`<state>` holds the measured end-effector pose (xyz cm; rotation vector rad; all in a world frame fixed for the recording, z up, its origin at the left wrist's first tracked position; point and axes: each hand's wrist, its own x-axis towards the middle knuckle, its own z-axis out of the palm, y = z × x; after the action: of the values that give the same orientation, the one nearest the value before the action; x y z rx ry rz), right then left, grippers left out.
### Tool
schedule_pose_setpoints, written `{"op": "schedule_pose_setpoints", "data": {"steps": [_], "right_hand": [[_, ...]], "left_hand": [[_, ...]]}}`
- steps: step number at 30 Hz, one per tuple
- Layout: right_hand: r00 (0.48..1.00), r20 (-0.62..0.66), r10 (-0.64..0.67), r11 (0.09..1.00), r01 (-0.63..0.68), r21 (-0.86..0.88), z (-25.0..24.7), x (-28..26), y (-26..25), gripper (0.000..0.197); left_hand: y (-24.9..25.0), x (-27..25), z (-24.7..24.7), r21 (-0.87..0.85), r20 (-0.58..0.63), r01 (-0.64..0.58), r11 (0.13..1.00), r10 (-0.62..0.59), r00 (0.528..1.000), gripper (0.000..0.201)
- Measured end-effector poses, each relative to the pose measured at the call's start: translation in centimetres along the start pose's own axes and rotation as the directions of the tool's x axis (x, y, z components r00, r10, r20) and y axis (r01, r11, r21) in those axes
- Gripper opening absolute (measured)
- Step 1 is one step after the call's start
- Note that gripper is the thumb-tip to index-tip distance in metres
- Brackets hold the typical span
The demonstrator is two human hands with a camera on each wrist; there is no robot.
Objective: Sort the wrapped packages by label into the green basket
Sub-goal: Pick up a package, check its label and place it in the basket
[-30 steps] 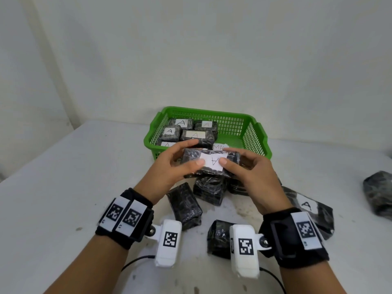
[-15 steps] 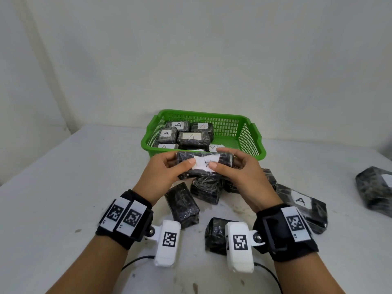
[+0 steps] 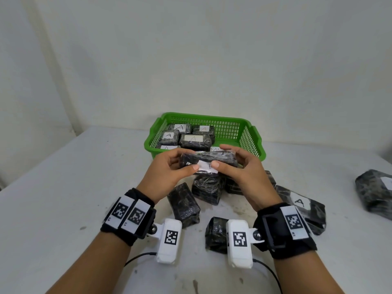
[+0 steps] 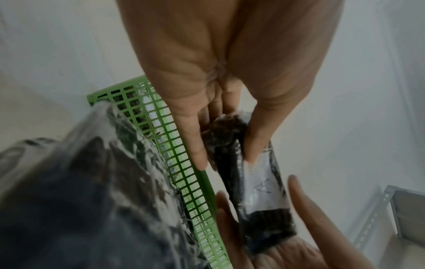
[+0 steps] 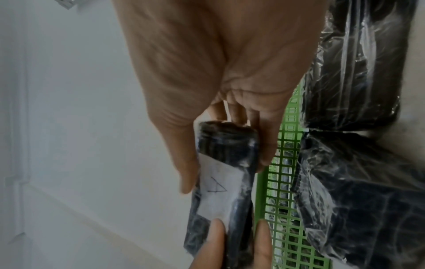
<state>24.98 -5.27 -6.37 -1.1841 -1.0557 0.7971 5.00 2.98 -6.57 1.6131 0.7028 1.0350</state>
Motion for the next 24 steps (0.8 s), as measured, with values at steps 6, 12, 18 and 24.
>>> {"op": "schedule_pose_setpoints", "data": {"steps": [6, 12, 18, 24], "right_hand": [[0.987, 0.049, 0.151, 0.979, -0.156, 0.130, -0.09, 0.06, -0.02, 0.033], [0.997, 0.000, 0.080, 0.994, -0.080, 0.069, -0.44, 0.08, 0.10, 0.035], [0.999, 0.003, 0.037, 0.998, -0.037, 0.055, -0.14, -0.09, 0.03, 0.029], [0.999, 0.030, 0.042, 0.998, -0.044, 0.049, -0.29, -0.11, 0.05, 0.042]], "left_hand": [[0.13, -0.05, -0.22, 0.026, 0.044, -0.063, 0.998, 0.062, 0.997, 0.038], [0.25, -0.04, 0.39, -0.156, 0.064, 0.142, 0.977, -0.134, 0.989, 0.045], [-0.11, 0.02, 0.03, -0.061, 0.046, 0.110, 0.992, -0.108, 0.993, 0.031], [-0.04, 0.12, 0.21, -0.143, 0.025, 0.159, 0.977, -0.157, 0.987, 0.027]]}}
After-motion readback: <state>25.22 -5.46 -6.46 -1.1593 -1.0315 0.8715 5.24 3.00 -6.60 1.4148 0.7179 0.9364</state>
